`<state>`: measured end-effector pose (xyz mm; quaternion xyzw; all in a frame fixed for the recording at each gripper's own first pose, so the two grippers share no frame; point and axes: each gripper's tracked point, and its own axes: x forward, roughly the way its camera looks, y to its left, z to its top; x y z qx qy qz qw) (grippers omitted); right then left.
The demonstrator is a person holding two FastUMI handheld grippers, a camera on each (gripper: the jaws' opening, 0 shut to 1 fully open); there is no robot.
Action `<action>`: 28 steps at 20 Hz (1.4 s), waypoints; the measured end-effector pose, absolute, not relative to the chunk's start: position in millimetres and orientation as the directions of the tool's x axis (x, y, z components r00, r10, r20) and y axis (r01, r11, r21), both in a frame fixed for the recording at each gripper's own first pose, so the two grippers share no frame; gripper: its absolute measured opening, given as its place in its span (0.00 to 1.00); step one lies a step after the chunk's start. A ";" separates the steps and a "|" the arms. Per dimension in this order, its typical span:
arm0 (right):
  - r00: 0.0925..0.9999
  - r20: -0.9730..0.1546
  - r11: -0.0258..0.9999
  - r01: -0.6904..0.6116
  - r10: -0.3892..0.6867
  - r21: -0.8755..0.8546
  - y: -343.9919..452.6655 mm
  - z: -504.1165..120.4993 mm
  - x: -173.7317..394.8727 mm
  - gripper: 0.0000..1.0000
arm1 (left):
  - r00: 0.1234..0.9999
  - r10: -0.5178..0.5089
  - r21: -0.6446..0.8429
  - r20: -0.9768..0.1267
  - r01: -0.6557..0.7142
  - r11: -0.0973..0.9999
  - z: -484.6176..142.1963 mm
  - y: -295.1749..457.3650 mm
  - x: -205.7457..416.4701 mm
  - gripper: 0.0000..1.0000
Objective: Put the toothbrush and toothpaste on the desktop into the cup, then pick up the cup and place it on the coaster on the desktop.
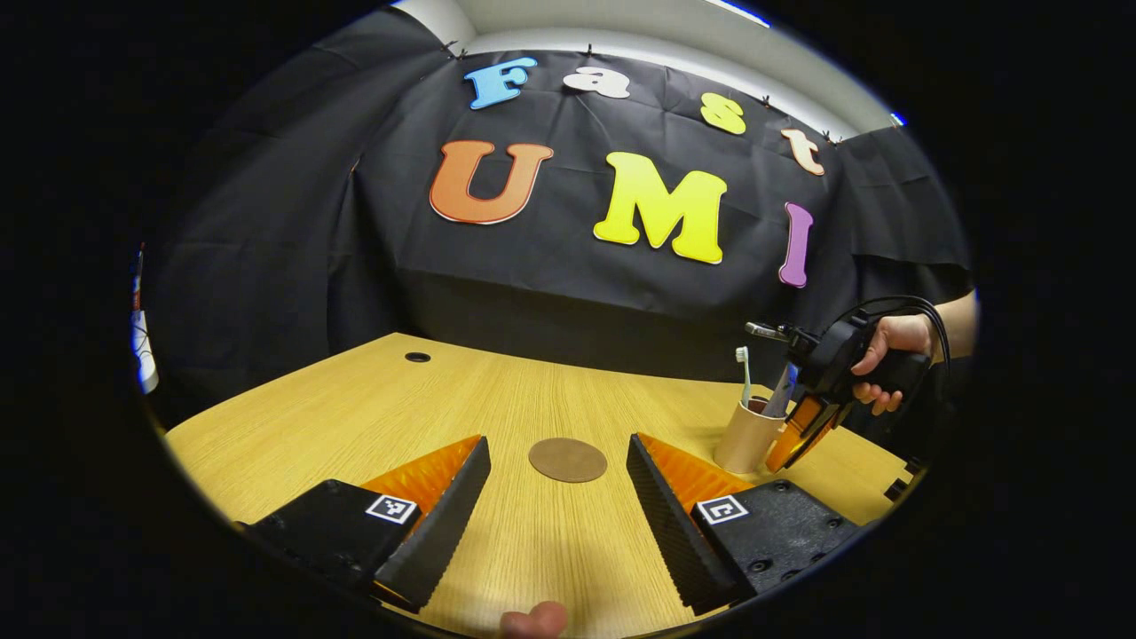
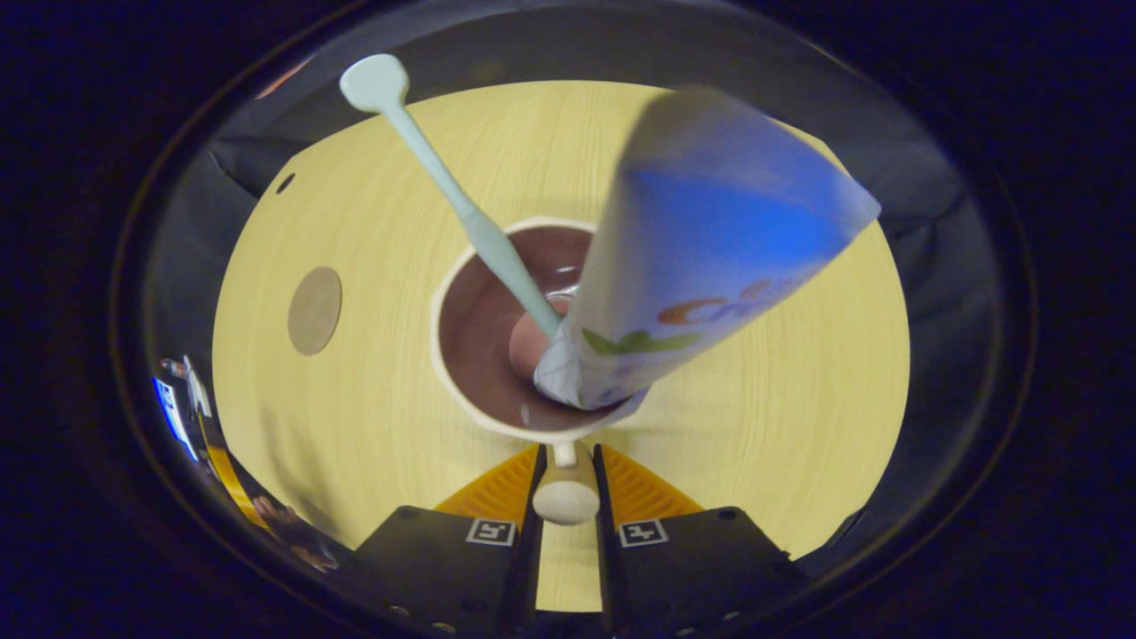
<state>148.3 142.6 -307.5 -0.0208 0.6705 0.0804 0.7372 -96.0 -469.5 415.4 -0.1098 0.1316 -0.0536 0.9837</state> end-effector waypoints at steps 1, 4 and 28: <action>0.079 -0.994 0.986 -0.155 0.081 0.068 138.8 -308.1 142.0 0.28 | 0.960 -0.135 -0.226 -0.247 0.078 0.971 415.9 -473.0 -95.2 0.98; 0.042 -0.996 0.983 -0.172 0.073 0.065 135.6 -310.4 128.2 0.26 | 0.964 -0.135 -0.199 -0.228 0.089 0.976 421.0 -477.1 -98.3 0.99; 0.083 -0.992 0.981 -0.174 0.100 0.084 135.9 -299.3 132.1 0.13 | 0.971 -0.145 -0.205 -0.191 0.105 0.973 432.6 -485.0 -100.1 0.98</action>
